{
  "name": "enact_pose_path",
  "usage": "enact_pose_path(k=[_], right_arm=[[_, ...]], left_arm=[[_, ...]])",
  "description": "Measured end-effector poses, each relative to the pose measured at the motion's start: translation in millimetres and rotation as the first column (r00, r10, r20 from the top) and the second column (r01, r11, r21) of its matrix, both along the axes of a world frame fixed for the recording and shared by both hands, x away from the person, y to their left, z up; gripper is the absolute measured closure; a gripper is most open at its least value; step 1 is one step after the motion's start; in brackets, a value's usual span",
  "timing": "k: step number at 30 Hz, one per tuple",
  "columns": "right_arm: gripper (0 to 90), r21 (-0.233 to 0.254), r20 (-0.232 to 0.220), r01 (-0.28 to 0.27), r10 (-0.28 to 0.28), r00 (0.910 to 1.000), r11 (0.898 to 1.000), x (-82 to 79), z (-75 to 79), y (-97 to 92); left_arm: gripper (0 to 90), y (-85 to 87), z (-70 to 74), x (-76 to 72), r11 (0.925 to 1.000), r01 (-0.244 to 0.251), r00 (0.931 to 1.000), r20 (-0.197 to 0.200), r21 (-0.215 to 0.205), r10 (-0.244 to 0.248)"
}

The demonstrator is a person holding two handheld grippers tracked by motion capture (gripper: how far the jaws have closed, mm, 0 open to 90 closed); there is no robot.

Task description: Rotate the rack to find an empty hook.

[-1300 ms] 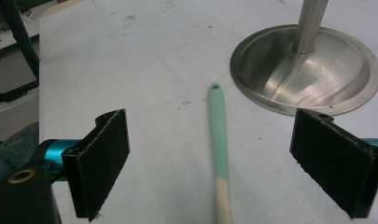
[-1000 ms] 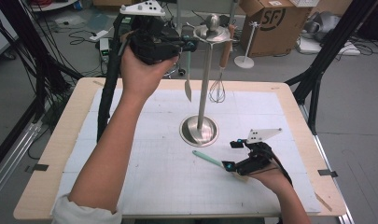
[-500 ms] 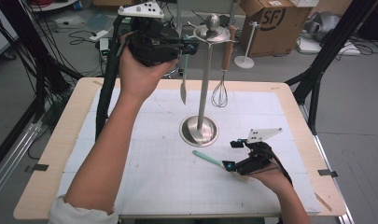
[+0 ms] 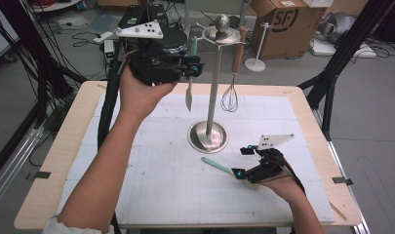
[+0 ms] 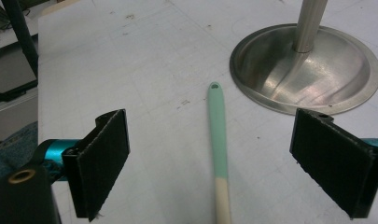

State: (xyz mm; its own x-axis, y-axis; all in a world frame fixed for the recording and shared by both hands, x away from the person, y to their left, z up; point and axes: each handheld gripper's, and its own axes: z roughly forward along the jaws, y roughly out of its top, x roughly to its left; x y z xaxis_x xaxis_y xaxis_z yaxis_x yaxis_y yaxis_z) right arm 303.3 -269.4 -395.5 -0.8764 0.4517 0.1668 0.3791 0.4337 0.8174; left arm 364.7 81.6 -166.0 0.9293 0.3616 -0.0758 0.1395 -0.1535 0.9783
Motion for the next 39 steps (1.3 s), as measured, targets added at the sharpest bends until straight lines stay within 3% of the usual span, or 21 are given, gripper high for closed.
enact_pose_path(k=[6,9,12,24,27,39], right_arm=[[11.6,-0.002,0.001,-0.001,0.001,1.0,1.0,-0.2,-0.2,0.2],[11.7,-0.003,0.004,-0.001,0.001,1.0,1.0,-0.2,0.1,-0.1],[13.4,-0.004,0.002,-0.003,0.003,1.0,1.0,-0.7,0.5,-0.5],[13.4,-0.006,0.002,-0.001,0.001,1.0,1.0,-0.1,-0.6,0.5],[13.4,-0.007,0.003,-0.005,0.005,1.0,1.0,0.1,-1.1,1.0],[13.4,-0.008,0.001,-0.003,0.003,1.0,1.0,0.2,-1.9,0.8]], left_arm=[[54.1,4.9,-15.1,-3.2,1.0,0.003,0.9997,-0.024,-0.002,-0.004],[49.4,5.6,-24.4,-4.8,0.9997,-0.003,0.9997,-0.023,0.026,0.003],[45.8,7.5,-33.8,-5.5,0.9998,-0.007,0.9994,-0.034,0.017,0.008],[35.9,9.6,-56.8,-7.7,0.9982,0.029,0.9986,-0.046,0.053,-0.026],[32.9,9.6,-63.9,-7.9,0.9985,0.032,0.9975,-0.064,0.044,-0.029],[29.0,12.5,-93.3,-10.3,0.9969,0.051,0.9962,-0.073,0.059,-0.047]])
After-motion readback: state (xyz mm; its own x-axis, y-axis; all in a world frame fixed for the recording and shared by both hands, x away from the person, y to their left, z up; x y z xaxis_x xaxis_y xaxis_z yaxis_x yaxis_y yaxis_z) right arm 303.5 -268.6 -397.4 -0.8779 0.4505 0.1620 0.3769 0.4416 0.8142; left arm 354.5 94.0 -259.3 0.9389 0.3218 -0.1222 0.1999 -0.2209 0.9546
